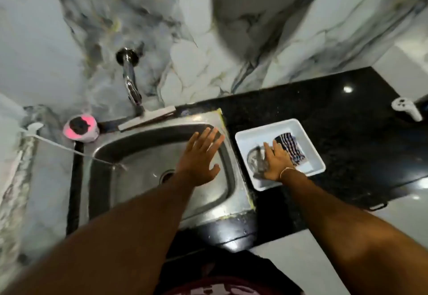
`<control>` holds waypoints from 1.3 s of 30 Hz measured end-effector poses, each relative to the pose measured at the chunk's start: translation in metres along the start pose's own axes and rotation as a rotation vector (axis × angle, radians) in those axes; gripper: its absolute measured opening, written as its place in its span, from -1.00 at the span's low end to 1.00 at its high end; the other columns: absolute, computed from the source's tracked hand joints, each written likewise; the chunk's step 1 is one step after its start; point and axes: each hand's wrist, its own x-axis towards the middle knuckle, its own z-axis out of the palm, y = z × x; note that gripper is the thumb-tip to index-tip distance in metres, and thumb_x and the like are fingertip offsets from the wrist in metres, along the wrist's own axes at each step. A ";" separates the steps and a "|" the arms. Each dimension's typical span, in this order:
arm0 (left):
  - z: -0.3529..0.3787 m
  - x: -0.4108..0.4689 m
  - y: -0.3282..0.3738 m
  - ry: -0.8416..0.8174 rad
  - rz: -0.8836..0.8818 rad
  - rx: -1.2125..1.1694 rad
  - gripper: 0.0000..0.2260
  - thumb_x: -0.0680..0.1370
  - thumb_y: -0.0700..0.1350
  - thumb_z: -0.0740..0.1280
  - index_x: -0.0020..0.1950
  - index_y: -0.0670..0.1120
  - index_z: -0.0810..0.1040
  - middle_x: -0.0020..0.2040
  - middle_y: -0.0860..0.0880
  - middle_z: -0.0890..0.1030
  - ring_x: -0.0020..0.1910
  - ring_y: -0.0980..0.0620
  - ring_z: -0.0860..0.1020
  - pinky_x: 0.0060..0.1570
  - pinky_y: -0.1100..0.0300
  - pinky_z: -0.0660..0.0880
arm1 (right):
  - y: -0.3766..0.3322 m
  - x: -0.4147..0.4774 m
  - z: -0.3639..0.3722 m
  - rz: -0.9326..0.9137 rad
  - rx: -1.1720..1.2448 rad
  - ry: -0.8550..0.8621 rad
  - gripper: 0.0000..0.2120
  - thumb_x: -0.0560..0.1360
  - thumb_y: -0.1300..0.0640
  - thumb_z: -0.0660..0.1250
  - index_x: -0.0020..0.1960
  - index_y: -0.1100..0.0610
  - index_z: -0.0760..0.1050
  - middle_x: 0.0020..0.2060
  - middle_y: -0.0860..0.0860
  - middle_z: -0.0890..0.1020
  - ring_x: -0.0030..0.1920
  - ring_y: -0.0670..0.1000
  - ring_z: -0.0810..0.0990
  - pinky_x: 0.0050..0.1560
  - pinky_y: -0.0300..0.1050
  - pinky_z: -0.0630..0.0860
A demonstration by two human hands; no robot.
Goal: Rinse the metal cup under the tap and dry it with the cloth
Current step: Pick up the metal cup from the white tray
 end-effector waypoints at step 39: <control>-0.097 0.050 -0.178 0.145 -1.154 -0.182 -0.33 0.59 0.44 0.12 -0.03 -0.06 0.78 -0.06 -0.11 0.79 0.13 -0.19 0.74 0.69 -0.34 -0.20 | -0.297 0.070 0.000 -0.304 0.764 0.188 0.36 0.28 -0.04 0.78 0.79 0.15 -0.02 0.74 0.09 0.14 0.76 0.14 0.18 0.74 0.07 0.23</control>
